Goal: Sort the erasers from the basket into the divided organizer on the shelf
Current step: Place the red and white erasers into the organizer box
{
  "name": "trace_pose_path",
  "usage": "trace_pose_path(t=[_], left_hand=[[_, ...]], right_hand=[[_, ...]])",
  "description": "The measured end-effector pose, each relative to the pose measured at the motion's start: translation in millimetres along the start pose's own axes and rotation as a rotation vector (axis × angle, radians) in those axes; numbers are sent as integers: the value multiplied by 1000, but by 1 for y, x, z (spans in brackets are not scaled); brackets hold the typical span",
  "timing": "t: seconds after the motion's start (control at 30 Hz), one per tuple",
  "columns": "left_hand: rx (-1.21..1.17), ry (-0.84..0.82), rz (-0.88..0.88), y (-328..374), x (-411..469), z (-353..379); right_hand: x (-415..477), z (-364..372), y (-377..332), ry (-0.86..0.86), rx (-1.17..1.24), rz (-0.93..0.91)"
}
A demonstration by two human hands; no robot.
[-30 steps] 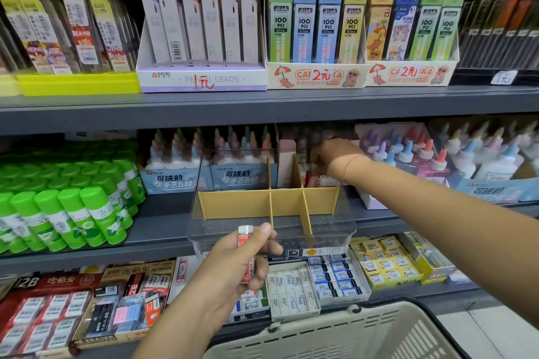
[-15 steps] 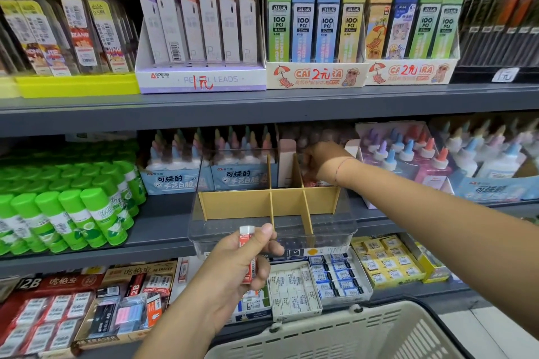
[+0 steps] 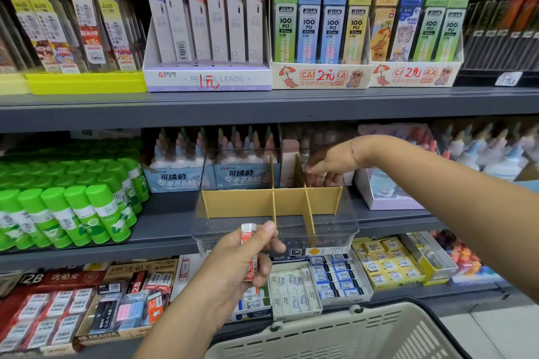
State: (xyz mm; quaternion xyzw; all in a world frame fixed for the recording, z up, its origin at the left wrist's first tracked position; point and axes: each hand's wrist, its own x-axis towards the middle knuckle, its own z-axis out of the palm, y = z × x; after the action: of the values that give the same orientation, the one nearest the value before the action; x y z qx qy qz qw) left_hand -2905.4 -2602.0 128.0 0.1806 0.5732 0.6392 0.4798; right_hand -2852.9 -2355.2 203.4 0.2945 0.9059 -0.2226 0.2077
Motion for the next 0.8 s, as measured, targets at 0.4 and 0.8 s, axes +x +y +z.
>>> trace_pose_path(t=[0.4, 0.8], left_hand=[[-2, -2, 9, 2, -1, -2], [14, -6, 29, 2, -2, -3]], right_hand=[[16, 7, -10, -178, 35, 105], [25, 5, -17, -336, 38, 193]])
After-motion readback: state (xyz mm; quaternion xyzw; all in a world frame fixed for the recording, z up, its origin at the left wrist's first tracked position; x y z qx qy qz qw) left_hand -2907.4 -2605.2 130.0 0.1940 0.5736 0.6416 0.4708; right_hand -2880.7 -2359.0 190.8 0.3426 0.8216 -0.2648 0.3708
